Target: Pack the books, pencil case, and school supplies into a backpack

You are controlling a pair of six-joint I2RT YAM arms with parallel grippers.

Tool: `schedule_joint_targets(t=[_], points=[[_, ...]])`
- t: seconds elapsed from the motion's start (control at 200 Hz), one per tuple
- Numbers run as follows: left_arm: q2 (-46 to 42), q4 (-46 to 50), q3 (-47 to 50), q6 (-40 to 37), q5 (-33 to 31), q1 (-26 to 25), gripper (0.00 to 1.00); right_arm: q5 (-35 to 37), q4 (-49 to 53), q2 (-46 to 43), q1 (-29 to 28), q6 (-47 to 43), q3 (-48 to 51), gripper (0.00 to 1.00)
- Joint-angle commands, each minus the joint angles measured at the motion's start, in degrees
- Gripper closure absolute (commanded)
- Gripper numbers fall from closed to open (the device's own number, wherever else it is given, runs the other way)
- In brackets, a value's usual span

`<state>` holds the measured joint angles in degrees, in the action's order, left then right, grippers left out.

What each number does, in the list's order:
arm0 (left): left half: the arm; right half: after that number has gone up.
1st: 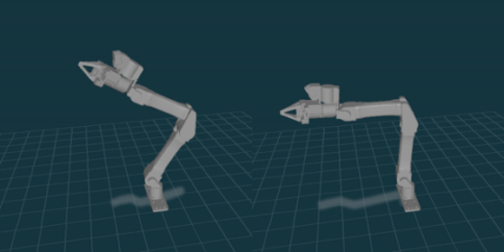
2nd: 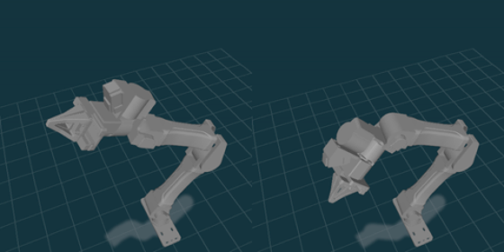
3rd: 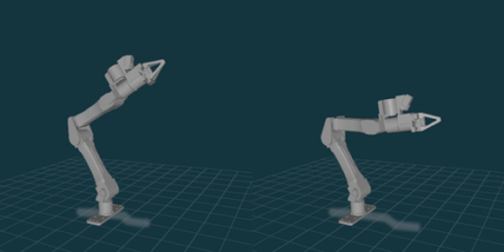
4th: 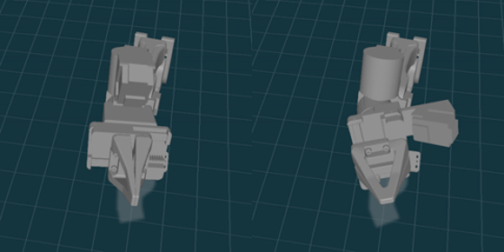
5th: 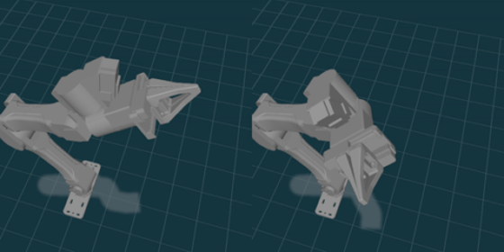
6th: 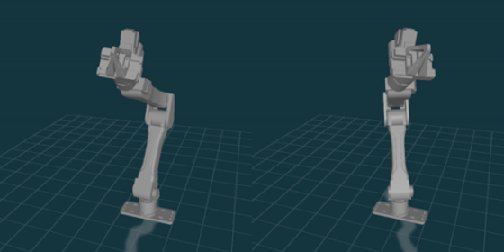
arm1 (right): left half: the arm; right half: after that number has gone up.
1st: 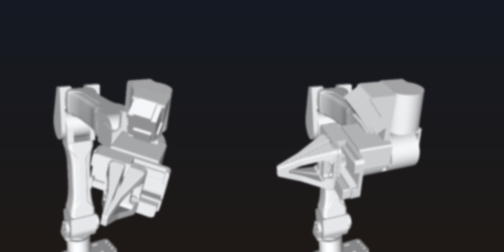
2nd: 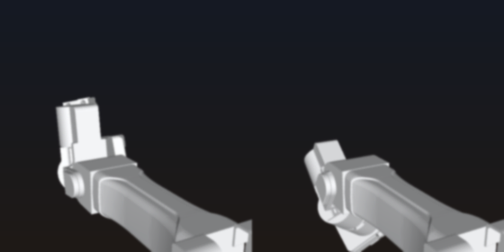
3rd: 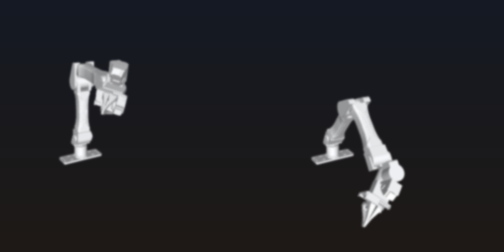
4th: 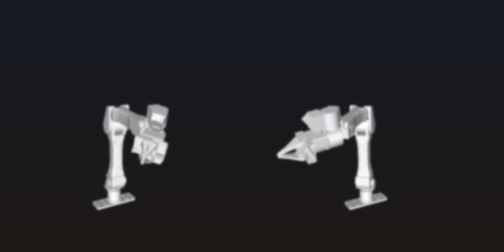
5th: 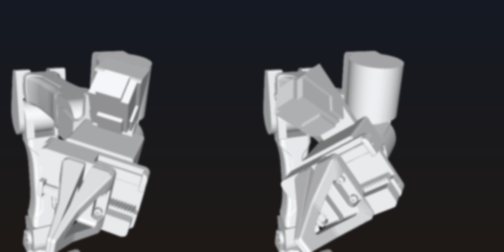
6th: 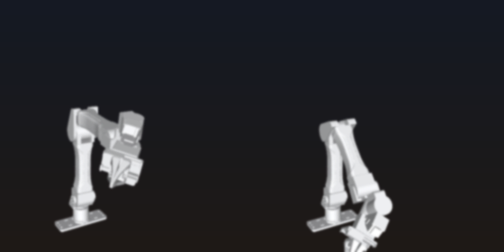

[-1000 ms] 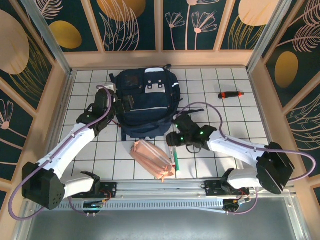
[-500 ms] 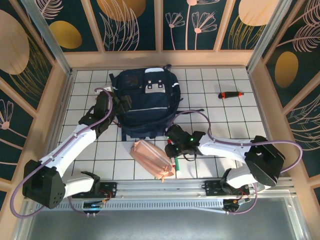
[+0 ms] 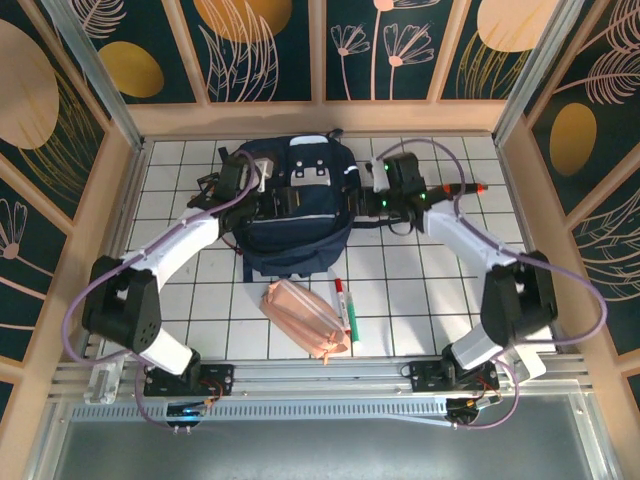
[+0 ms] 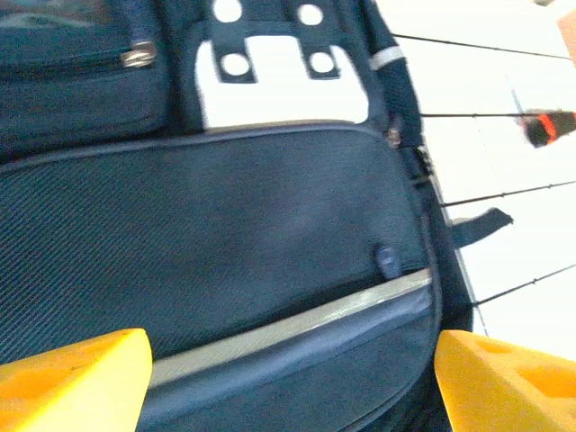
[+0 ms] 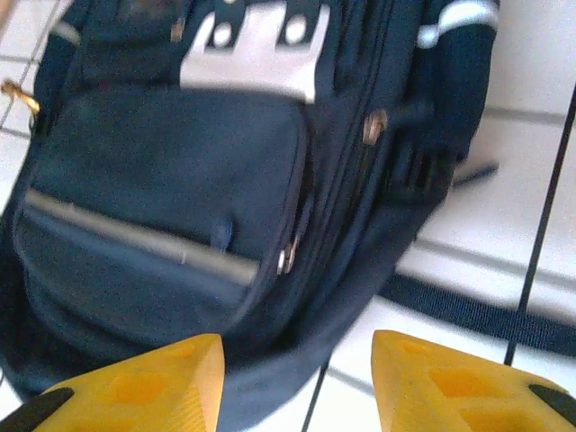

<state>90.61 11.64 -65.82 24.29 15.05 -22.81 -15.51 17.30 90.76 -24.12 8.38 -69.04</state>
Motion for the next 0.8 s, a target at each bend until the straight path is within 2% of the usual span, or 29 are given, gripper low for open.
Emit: schedule_joint_targets(t=[0.0, 0.075, 0.135, 0.21, 0.27, 0.335, 0.455, 0.545, 0.676, 0.796], points=[[0.28, 2.89, -1.59, -4.24, 7.99, 0.05, 0.22, -5.71, -0.2, 6.64, 2.44, 0.52, -5.24, 0.53], [-0.44, -1.69, 0.19, -12.62, 13.29, -0.75, 0.29, -7.46, -1.25, 9.86, 4.16, 4.39, -7.38, 0.54], [-0.93, -2.17, 0.03, -23.83, 12.38, -2.9, 0.34, -8.23, -2.92, 11.73, 5.78, 5.92, -8.18, 0.54], [-1.14, -1.88, 0.3, -40.88, 11.84, -5.86, 0.3, -9.4, -4.91, 14.24, 8.18, 6.03, -9.14, 0.54], [-0.64, -3.5, 1.43, -50.49, 11.18, -7.12, 0.28, -10.27, -5.54, 16.33, 9.77, 5.63, -10.62, 0.54], [1.22, -4.12, 0.52, -53.97, 8.98, -7.25, 0.3, -10.35, -5.74, 17.57, 10.57, 5.32, -11.82, 0.54], [5.68, 3.65, -3.53, -61.72, 3.09, -7.25, 0.34, -9.8, -5.97, 16.37, 10.7, 4.46, -11.46, 0.54], [5.69, 3.7, -1.72, -64.04, -2.36, -7.25, 0.34, -9.16, -6.41, 14.13, 10.7, 4.23, -8.74, 0.53], [2.5, -0.65, 4.65, -69.26, -3.59, -7.25, 0.28, -7.36, -6.38, 11.17, 11.09, 2.67, -4.84, 0.51], [4.31, 1.01, 5.43, -71.77, -6.2, -7.25, 0.28, -6.75, -5.78, 10.14, 11.7, 1.83, -3.79, 0.48]])
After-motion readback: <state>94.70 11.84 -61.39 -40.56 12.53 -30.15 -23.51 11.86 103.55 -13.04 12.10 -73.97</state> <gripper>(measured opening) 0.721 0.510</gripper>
